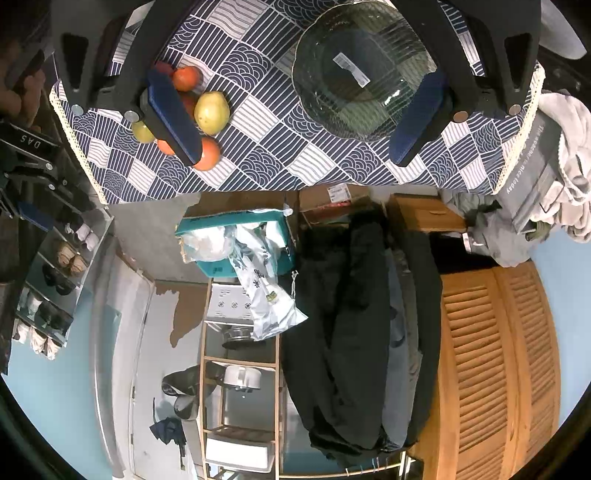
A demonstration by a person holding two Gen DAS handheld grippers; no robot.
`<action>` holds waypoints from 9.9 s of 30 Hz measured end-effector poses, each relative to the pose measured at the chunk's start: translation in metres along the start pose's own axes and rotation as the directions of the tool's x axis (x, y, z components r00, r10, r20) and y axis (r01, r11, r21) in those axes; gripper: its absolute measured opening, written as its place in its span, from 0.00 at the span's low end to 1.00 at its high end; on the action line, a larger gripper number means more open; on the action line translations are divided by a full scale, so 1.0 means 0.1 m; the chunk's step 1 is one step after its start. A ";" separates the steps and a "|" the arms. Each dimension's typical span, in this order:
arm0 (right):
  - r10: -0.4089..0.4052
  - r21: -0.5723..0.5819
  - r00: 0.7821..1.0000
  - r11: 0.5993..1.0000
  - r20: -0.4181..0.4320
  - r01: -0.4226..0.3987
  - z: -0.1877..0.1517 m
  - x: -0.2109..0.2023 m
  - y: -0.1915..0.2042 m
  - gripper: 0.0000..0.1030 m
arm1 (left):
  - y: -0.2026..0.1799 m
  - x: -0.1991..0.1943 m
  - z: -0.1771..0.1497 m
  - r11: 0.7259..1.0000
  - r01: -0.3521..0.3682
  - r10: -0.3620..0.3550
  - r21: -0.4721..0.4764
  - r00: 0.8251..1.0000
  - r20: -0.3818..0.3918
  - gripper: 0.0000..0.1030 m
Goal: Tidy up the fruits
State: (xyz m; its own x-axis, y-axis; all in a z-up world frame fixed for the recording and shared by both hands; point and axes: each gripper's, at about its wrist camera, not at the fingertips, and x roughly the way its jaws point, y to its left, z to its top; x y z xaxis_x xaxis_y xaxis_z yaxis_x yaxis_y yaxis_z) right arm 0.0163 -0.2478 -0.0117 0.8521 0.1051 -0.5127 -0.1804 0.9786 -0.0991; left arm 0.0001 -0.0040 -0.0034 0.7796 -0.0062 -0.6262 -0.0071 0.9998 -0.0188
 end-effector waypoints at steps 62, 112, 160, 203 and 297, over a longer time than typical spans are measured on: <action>0.001 0.000 1.000 1.000 -0.014 -0.001 -0.07 0.04 0.01 0.93 | -0.02 0.00 -0.03 1.000 0.006 -0.006 -0.011 1.000 -0.007 0.99; 0.063 0.105 0.902 0.994 -0.428 -0.019 -1.11 0.75 -0.51 0.93 | -0.72 1.26 -0.79 0.992 0.080 -0.032 0.101 0.913 -0.407 0.94; 0.113 -0.100 0.772 0.970 -0.625 -0.223 -1.84 1.27 0.30 0.73 | -0.80 1.74 -1.13 0.990 0.131 -0.081 0.052 0.834 -0.546 0.94; 0.216 0.286 0.870 0.954 -0.442 -0.091 -1.31 1.24 -0.83 0.73 | -0.99 2.67 -1.11 0.933 0.217 -0.351 -0.288 0.731 -0.586 0.78; 0.462 0.053 0.846 0.883 -0.268 -0.466 -0.05 1.02 1.49 0.73 | 1.00 0.86 -0.75 0.978 -0.008 -0.050 -0.210 0.962 -0.267 0.61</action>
State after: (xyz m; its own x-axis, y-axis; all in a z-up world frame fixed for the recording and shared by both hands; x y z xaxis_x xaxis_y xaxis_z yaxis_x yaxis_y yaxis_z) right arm 0.0737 -0.0918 -0.0829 0.5058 0.4934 -0.7077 -0.5300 0.8250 0.1963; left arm 0.0193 0.0945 -0.1175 0.5835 -0.0607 -0.8099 -0.1447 0.9735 -0.1772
